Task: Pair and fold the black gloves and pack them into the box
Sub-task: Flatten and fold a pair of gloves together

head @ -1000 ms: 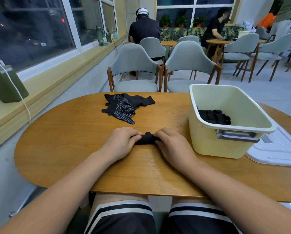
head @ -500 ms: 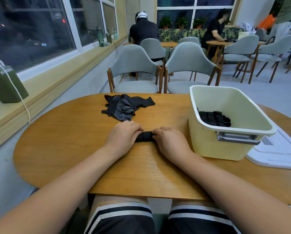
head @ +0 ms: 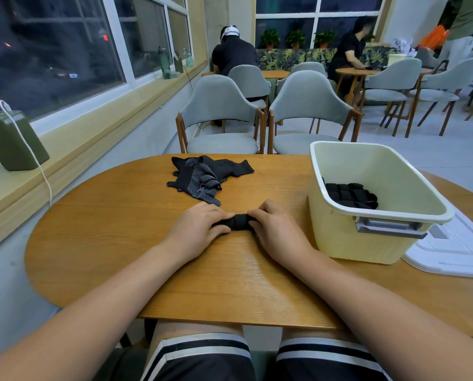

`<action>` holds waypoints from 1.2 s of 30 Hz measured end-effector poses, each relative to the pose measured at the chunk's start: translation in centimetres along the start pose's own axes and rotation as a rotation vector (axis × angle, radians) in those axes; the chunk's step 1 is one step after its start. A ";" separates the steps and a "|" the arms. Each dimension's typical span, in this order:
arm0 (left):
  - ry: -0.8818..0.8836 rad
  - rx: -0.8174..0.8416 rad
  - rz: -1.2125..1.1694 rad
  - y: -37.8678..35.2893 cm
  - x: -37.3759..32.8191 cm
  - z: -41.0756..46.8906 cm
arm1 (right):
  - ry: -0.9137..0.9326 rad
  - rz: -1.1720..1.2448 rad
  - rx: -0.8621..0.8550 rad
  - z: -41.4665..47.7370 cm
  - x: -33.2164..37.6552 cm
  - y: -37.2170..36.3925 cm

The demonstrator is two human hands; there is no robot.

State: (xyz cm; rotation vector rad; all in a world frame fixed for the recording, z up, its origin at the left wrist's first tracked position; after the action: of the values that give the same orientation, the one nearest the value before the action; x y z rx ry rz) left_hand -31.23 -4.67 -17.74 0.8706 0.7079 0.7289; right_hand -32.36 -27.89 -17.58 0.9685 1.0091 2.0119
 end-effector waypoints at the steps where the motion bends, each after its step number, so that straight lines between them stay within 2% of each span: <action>1: 0.004 0.004 0.002 -0.1 0.1 0.1 | 0.008 0.003 0.025 0.0 -0.1 0.1; 7: -0.032 0.014 0.072 -0.4 -0.3 0.6 | 0.002 -0.058 0.042 0.7 0.6 0.0; 23: -0.022 0.017 0.075 2.2 -1.2 1.4 | -0.053 0.013 0.071 1.7 2.6 1.5; 28: -0.025 -0.018 0.103 5.7 -2.6 3.1 | -0.023 -0.083 0.019 2.9 4.1 4.6; 36: -0.100 -0.108 0.054 10.7 -8.0 7.8 | 0.024 -0.172 -0.089 4.0 4.0 13.7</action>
State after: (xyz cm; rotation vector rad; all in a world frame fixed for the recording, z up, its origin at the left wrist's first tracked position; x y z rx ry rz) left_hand -32.40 -9.49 -3.08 0.8237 0.5533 0.7595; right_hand -34.20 -29.66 -2.94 0.7857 0.9728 1.9125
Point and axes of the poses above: each hand's wrist, its own z-axis towards the middle knuckle, its own y-axis out of the back of the hand, x = y × z, the point moved 2 cm from there along z, towards the middle knuckle, and after that the axes turned 1 degree about -x, right-handed, at the moved point
